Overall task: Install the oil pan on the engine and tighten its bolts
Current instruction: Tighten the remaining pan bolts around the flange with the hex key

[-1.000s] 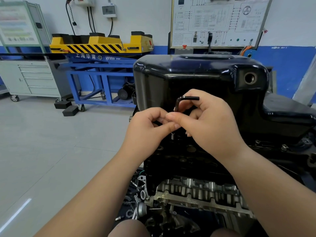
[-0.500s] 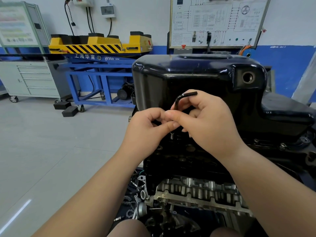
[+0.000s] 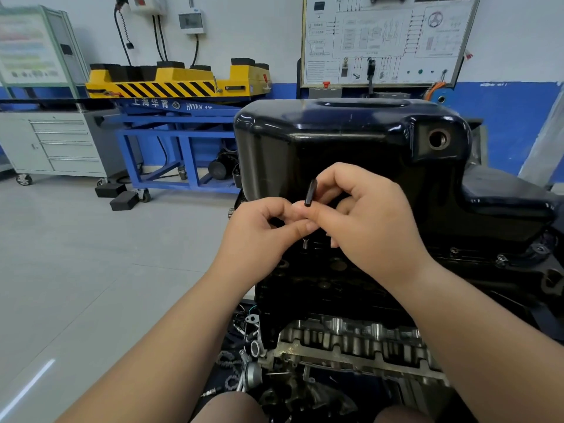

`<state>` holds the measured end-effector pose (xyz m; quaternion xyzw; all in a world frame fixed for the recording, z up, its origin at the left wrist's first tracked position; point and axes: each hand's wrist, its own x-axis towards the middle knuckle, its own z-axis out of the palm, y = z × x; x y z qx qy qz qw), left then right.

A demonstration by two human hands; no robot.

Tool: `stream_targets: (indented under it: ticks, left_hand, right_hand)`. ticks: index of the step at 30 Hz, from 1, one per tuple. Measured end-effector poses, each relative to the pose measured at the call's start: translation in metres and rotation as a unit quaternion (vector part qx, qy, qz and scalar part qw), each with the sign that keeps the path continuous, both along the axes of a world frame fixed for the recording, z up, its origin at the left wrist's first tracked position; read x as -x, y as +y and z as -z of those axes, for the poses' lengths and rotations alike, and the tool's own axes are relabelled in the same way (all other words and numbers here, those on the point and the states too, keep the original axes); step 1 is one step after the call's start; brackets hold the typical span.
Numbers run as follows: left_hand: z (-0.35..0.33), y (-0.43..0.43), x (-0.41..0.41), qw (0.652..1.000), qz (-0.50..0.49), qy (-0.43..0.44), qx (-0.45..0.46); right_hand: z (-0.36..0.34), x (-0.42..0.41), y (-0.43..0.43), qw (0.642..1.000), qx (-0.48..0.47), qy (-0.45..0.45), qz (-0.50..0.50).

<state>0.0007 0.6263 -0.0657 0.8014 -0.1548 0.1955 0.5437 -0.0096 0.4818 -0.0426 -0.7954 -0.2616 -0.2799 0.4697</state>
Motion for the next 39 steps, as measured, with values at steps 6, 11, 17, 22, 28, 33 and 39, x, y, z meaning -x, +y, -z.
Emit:
stream_targets:
  ticks: [6, 11, 17, 22, 28, 33, 39]
  left_hand:
    - [-0.0027, 0.0035, -0.0003, 1.0, 0.015, 0.005, -0.023]
    - [0.0011, -0.0007, 0.0, 1.0, 0.004, -0.011, 0.0]
    - [0.0004, 0.0015, -0.0011, 1.0, 0.014, -0.007, 0.005]
    - [-0.0006, 0.0014, 0.0, 1.0, 0.029, 0.004, 0.003]
    - [0.0017, -0.0006, 0.0037, 1.0, 0.01, -0.004, 0.03]
    - [0.0008, 0.0033, -0.0001, 0.999, 0.037, 0.004, 0.013]
    - [0.0047, 0.0016, 0.0003, 1.0, 0.018, -0.007, 0.021]
  right_hand:
    - [-0.0029, 0.0017, -0.0033, 0.998, 0.005, 0.03, -0.061]
    - [-0.0013, -0.0002, 0.0012, 1.0, -0.024, -0.001, -0.019]
    - [0.0005, 0.0024, 0.0002, 0.996, 0.004, 0.036, -0.081]
    - [-0.0011, -0.0002, -0.0006, 0.997, -0.015, 0.032, -0.066]
    - [0.0008, -0.0011, 0.0016, 1.0, -0.011, 0.005, -0.019]
    - [-0.0035, 0.0004, -0.0025, 0.991, 0.028, 0.068, -0.113]
    - [-0.0027, 0.0002, -0.0004, 0.998, -0.016, 0.031, -0.052]
